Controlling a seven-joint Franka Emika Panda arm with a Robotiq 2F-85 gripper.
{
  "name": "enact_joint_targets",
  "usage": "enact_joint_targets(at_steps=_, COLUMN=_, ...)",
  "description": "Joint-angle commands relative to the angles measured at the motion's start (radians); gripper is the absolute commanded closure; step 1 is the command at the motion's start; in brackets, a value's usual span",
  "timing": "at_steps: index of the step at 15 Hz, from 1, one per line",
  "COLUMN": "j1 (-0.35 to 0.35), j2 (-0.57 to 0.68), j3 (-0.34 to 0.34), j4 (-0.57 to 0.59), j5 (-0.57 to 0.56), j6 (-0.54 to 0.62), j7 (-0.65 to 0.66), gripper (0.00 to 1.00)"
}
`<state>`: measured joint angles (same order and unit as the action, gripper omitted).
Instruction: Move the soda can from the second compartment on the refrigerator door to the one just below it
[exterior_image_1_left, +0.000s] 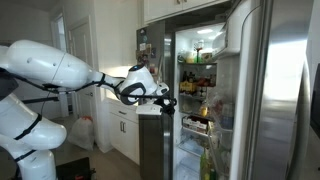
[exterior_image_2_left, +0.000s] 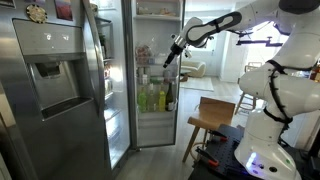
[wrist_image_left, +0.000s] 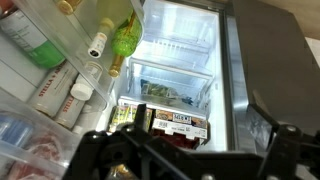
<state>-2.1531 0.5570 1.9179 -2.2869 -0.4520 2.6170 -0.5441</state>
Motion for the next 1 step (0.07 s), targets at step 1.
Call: enact_joint_targets(at_steps=1, j1=0.013, j2=0.019, j3=-0.010, j4=0.004, j5=-0.030, j6=-0.009, j7=0.019, gripper=0.00)
